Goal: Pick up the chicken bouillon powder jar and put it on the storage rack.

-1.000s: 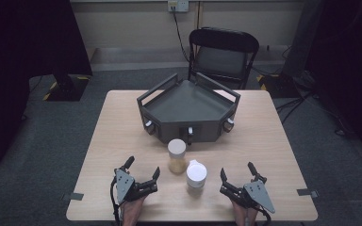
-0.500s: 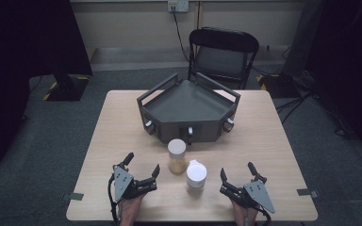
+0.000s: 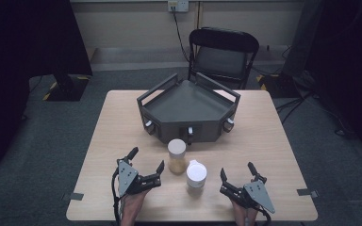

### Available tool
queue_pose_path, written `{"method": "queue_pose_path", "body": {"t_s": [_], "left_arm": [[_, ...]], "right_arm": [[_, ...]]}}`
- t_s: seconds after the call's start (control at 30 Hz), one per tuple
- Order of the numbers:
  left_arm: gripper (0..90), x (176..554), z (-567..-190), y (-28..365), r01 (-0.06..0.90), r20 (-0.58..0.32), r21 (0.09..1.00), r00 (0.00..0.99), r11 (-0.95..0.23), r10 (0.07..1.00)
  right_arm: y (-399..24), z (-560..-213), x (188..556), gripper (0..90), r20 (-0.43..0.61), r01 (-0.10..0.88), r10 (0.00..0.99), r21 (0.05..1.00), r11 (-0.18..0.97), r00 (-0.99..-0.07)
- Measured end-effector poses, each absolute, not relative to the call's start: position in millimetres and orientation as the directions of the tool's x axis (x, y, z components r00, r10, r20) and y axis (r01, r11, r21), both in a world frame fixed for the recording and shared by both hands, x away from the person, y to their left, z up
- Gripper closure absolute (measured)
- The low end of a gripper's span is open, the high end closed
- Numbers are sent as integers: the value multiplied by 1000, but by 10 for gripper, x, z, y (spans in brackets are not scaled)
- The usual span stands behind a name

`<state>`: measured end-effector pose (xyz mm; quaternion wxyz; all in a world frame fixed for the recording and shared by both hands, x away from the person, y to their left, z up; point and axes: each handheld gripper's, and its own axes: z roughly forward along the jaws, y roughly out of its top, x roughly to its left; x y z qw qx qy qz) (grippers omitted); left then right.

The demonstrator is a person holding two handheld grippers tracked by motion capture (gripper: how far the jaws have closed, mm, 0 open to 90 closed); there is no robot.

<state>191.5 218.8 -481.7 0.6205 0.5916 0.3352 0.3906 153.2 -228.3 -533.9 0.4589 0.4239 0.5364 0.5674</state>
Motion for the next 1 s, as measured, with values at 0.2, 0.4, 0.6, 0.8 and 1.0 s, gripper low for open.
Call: {"method": "queue_pose_path", "body": {"t_s": [0.2, 0.4, 0.6, 0.8, 1.0], "left_arm": [[0, 1979, -4738, 2143, -93, 50, 996, 489, -5, 871], [0, 2051, -4666, 2061, -101, 61, 995, 510, -11, 858], [0, 2117, -4701, 1969, -99, 55, 995, 527, -4, 848], [0, 2213, -4711, 1924, -94, 50, 996, 540, 1, 840], [0, 2310, -4698, 1892, -67, 28, 998, 553, 11, 833]], "right_arm": [[-2283, -5339, 1531, 21, -11, -66, 976, 998, -3, -219], [-2283, -5339, 1532, 21, -11, -66, 976, 998, -3, -219], [-2283, -5339, 1531, 21, -11, -66, 976, 998, -3, -219], [-2283, -5339, 1532, 21, -11, -66, 976, 998, -3, -219], [-2282, -5339, 1531, 21, -11, -66, 976, 998, -3, -218]]}}
